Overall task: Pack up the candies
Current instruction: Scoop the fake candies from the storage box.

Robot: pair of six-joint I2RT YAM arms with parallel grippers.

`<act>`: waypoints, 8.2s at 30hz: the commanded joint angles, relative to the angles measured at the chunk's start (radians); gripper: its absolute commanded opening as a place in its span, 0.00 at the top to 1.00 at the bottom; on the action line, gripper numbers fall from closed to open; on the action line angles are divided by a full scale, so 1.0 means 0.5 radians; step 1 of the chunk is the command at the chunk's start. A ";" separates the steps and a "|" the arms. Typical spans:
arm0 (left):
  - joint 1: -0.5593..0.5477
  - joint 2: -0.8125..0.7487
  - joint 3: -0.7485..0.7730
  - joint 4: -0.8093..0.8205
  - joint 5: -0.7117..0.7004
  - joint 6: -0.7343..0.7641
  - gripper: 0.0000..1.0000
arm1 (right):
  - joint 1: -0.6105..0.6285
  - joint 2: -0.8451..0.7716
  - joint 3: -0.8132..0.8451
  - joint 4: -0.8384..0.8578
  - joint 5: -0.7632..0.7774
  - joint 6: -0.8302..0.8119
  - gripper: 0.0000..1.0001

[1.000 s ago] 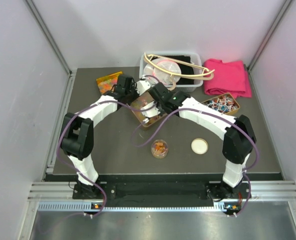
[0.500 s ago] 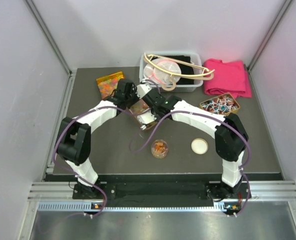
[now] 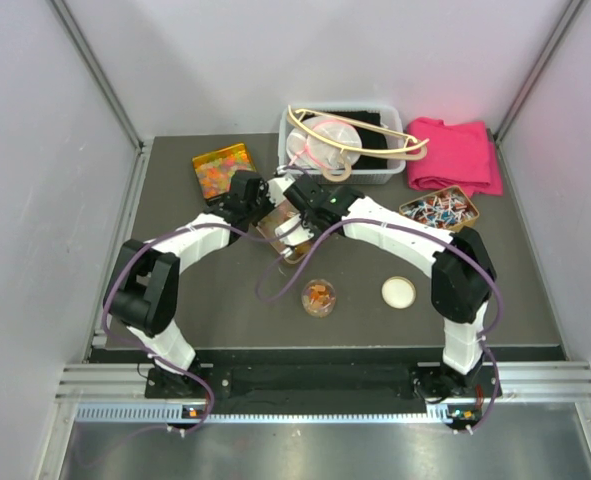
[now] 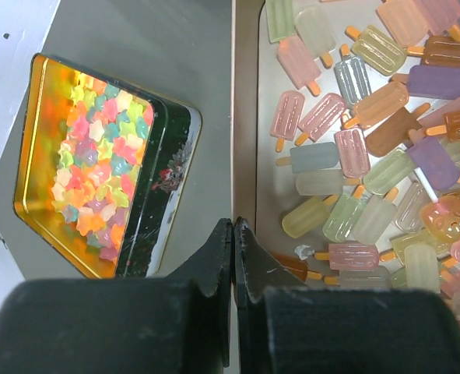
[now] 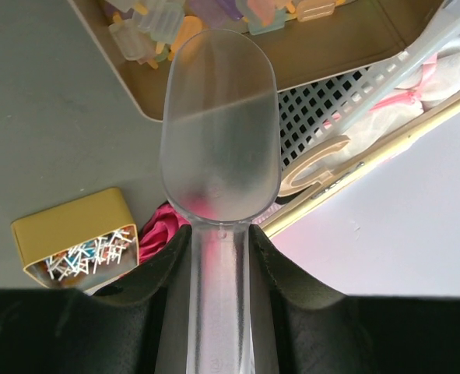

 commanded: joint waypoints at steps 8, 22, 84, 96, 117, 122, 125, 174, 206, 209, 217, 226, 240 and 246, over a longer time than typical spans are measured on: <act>-0.039 0.102 -0.033 0.190 0.092 0.046 1.00 | 0.023 -0.276 0.150 -0.081 -0.096 0.111 1.00; 0.069 0.344 0.213 -0.129 0.555 -0.119 0.94 | 0.017 -0.414 0.160 -0.155 -0.090 0.194 1.00; -0.002 0.053 0.437 0.012 0.270 -0.196 1.00 | 0.026 -0.125 -0.128 0.299 0.158 -0.082 1.00; -0.045 -0.003 0.372 0.003 0.141 -0.077 1.00 | -0.038 -0.171 -0.478 0.548 0.214 -0.422 1.00; -0.081 0.077 0.452 -0.178 0.224 -0.040 1.00 | -0.127 -0.217 -0.733 0.557 -0.362 -0.619 1.00; -0.103 0.129 0.431 -0.224 0.251 -0.046 1.00 | -0.197 -0.184 -0.651 0.487 -0.498 -0.539 1.00; -0.106 0.154 0.418 -0.231 0.242 -0.043 1.00 | -0.234 -0.141 -0.451 0.254 -0.611 -0.399 1.00; -0.161 0.215 0.578 -0.344 0.233 -0.141 1.00 | -0.133 -0.147 -0.954 0.919 -0.406 -0.325 1.00; -0.158 0.175 0.627 -0.412 0.119 -0.260 1.00 | 0.029 0.224 -0.012 -0.090 -0.667 1.326 1.00; -0.158 0.172 0.639 -0.427 0.120 -0.285 1.00 | 0.060 0.301 0.070 -0.090 -0.569 1.433 1.00; -0.161 0.172 0.651 -0.458 0.046 -0.307 1.00 | 0.082 0.304 0.117 0.020 -0.434 1.510 1.00; -0.170 0.194 0.682 -0.458 0.043 -0.325 1.00 | 0.125 0.286 0.163 0.241 -0.412 1.455 1.00; -0.167 0.178 0.602 -0.418 0.003 -0.285 1.00 | -0.056 -0.110 -0.110 0.508 -0.271 1.191 1.00; -0.170 0.203 0.602 -0.403 -0.009 -0.294 1.00 | -0.121 -0.236 -0.248 0.489 -0.338 1.151 1.00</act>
